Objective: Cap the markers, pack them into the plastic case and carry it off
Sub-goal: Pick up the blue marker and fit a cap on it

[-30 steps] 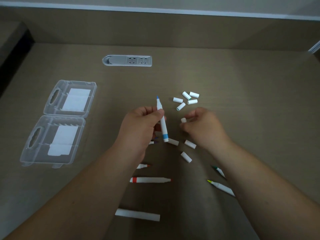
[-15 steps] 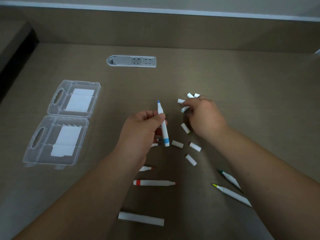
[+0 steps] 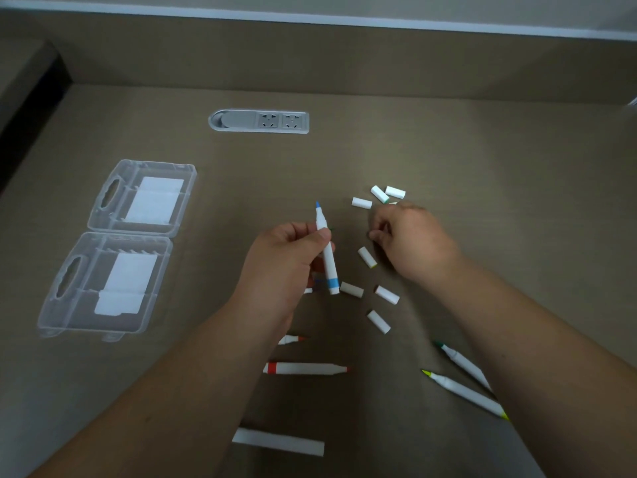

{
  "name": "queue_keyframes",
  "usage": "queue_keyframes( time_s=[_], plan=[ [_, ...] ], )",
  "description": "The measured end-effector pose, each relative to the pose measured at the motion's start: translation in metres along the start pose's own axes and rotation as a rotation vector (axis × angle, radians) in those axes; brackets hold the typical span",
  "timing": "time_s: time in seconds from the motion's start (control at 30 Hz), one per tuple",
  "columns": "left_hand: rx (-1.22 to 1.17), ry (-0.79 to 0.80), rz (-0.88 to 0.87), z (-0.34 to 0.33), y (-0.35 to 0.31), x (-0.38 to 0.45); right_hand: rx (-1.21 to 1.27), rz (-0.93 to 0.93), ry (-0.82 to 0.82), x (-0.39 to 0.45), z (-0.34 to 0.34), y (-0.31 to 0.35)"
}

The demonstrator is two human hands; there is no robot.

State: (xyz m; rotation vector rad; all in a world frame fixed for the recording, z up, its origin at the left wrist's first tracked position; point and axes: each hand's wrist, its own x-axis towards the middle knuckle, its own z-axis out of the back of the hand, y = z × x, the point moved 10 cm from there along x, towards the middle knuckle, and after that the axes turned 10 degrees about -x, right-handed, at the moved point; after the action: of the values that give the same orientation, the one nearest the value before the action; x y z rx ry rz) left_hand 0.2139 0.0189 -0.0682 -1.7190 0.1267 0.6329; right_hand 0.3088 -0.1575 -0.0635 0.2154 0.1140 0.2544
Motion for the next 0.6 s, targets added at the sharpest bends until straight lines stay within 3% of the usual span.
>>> queue_keyframes(
  time_s=[0.17, 0.4, 0.6],
  plan=[
    [0.025, 0.004, -0.005, -0.004, 0.0, 0.0, 0.064, -0.04, -0.033, -0.003, 0.002, -0.006],
    [0.005, 0.013, -0.006, -0.007, -0.004, 0.006, 0.831, -0.101, 0.029, -0.04, 0.01, 0.006],
    [-0.007, 0.023, -0.008, -0.013, -0.008, 0.013, 0.904, -0.045, 0.062, -0.059, 0.015, 0.024]
  ],
)
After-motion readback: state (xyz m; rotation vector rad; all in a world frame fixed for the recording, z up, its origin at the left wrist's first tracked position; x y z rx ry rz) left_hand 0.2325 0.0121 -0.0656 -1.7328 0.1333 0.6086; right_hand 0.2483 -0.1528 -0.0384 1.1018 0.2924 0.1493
